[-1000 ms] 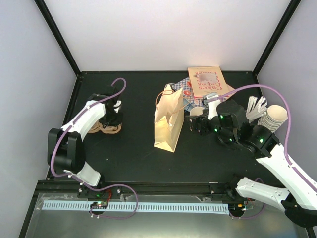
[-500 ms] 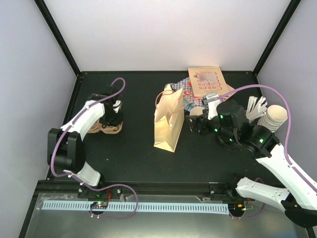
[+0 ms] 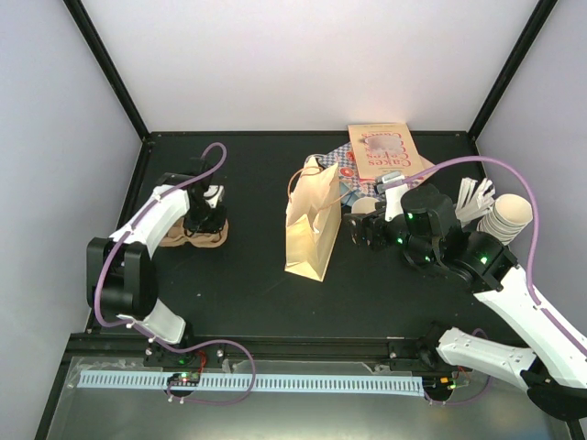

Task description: Pack the takeout coffee

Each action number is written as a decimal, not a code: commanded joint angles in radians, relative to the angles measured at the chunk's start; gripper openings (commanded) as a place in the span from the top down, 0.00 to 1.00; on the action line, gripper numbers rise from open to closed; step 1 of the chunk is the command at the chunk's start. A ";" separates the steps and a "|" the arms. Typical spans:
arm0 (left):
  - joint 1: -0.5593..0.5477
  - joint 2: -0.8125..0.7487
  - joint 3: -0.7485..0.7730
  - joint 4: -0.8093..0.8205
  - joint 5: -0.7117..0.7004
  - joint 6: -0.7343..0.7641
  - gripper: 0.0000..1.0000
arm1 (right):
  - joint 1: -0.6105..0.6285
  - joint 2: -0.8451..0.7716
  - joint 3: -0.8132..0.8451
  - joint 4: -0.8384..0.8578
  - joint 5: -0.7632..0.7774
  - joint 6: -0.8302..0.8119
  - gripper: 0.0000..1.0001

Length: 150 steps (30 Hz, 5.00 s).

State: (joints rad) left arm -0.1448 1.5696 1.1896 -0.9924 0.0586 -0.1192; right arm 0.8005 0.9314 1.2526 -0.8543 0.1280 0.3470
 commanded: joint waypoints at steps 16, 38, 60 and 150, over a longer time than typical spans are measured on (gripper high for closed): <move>0.044 -0.034 -0.016 0.031 0.153 0.045 0.88 | -0.003 0.004 0.013 0.012 -0.013 0.007 0.16; 0.044 -0.079 0.010 -0.003 0.054 0.026 0.95 | -0.003 0.006 0.013 0.009 -0.021 0.006 0.16; 0.043 -0.410 0.253 -0.177 -0.125 -0.085 0.93 | -0.003 0.001 0.016 0.003 -0.010 0.004 0.16; -0.479 -0.002 -0.277 0.428 0.006 -0.207 0.20 | -0.003 -0.052 -0.202 0.078 0.084 0.073 0.16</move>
State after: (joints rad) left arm -0.6338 1.5154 0.8612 -0.5274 0.0494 -0.3565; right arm 0.8005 0.8814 1.0519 -0.7986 0.2070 0.4213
